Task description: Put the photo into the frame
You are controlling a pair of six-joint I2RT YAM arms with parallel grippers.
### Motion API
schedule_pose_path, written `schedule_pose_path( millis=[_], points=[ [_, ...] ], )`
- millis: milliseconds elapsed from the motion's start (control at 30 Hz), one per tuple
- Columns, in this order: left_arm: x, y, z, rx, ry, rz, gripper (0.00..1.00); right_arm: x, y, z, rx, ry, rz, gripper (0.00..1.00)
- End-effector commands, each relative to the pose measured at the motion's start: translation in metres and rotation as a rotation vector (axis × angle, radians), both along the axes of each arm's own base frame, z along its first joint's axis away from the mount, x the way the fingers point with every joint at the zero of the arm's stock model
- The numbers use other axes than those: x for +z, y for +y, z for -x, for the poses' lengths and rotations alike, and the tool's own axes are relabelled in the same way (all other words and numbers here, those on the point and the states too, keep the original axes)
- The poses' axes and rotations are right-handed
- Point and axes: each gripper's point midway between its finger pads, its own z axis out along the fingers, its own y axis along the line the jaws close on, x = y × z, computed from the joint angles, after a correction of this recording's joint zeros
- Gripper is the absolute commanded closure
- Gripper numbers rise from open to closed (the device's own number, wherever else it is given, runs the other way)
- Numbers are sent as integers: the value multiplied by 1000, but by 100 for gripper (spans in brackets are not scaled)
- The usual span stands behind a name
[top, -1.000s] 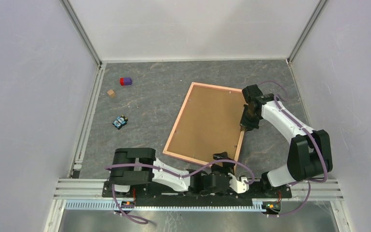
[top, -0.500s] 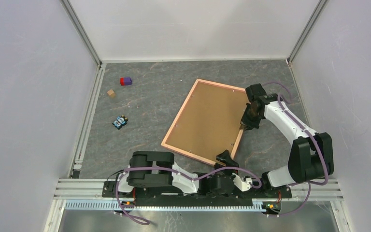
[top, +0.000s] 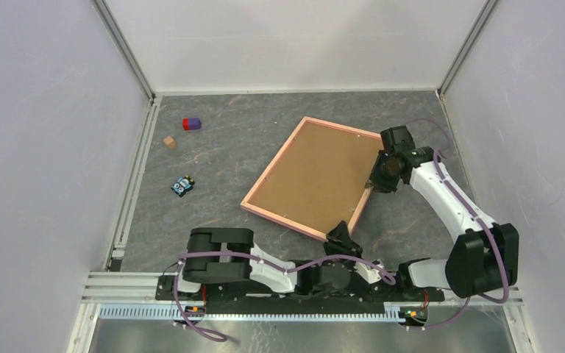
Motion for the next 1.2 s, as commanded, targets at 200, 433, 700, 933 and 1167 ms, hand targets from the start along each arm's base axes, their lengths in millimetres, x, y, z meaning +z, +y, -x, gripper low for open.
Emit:
schedule_pose_path(
  millis=[200, 433, 700, 933, 1167],
  points=[
    [112, 21, 0, -9, 57, 287, 98, 169, -21, -56, 233, -646, 203, 6],
    [193, 34, 12, -192, 379, 562, 98, 242, -65, -44, 177, -787, 445, 2],
    [243, 78, -12, -358, 793, 905, 98, 233, -65, -42, 176, -777, 440, 2],
    [242, 117, -50, -319, 1057, 1190, 98, 214, -62, -42, 184, -746, 423, 2],
    [192, 185, -107, -85, 1292, 1514, 98, 202, -64, -40, 193, -722, 432, 2]
  ],
)
